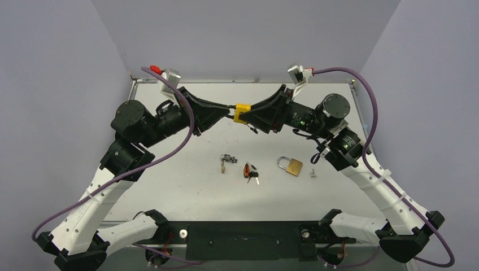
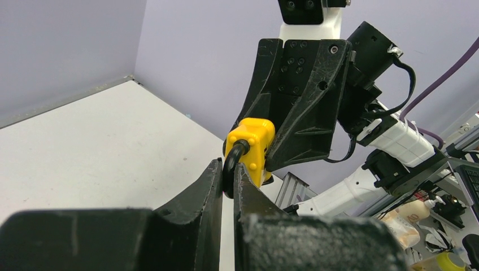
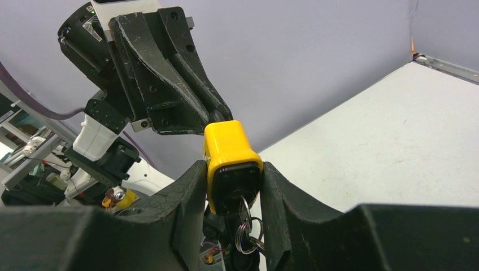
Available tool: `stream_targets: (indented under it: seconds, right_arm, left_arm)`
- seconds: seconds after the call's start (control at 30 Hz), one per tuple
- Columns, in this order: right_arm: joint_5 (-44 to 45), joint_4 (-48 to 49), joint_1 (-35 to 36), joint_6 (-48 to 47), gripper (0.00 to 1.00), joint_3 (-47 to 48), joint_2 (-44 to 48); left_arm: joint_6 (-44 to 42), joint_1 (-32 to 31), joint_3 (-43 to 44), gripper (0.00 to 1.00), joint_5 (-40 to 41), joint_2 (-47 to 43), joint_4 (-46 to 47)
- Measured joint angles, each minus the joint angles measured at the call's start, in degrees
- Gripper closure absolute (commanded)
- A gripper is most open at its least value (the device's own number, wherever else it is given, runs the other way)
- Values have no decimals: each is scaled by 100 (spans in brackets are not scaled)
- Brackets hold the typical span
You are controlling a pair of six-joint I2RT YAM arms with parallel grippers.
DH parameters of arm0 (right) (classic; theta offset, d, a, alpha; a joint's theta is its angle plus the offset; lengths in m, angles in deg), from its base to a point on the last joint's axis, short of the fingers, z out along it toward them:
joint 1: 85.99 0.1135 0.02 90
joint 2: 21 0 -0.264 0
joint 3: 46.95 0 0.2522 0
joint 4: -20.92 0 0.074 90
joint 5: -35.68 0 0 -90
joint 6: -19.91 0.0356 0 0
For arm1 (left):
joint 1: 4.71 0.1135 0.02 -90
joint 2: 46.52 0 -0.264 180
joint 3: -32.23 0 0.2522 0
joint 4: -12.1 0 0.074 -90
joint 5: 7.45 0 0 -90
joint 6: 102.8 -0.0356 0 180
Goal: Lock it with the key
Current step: Lock the lock.
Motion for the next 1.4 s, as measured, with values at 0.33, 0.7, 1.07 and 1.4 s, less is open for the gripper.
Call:
stream_targets:
  seconds: [0.33, 0.7, 1.07, 1.4]
  right_arm:
    - [55, -22, 0, -48, 100, 151, -11]
    - [155, -17, -7, -92, 100, 181, -15]
    - [-254, 1333, -505, 861, 79, -1010, -177]
    - [-455, 2127, -664, 1296, 50, -1447, -173]
  left_arm:
    - [-9, -275, 11, 100, 411, 9, 223]
    - [-66, -315, 79, 100, 726, 28, 173]
    - [422, 520, -149, 100, 127, 234, -271]
    - [820, 619, -118, 100, -118, 393, -225]
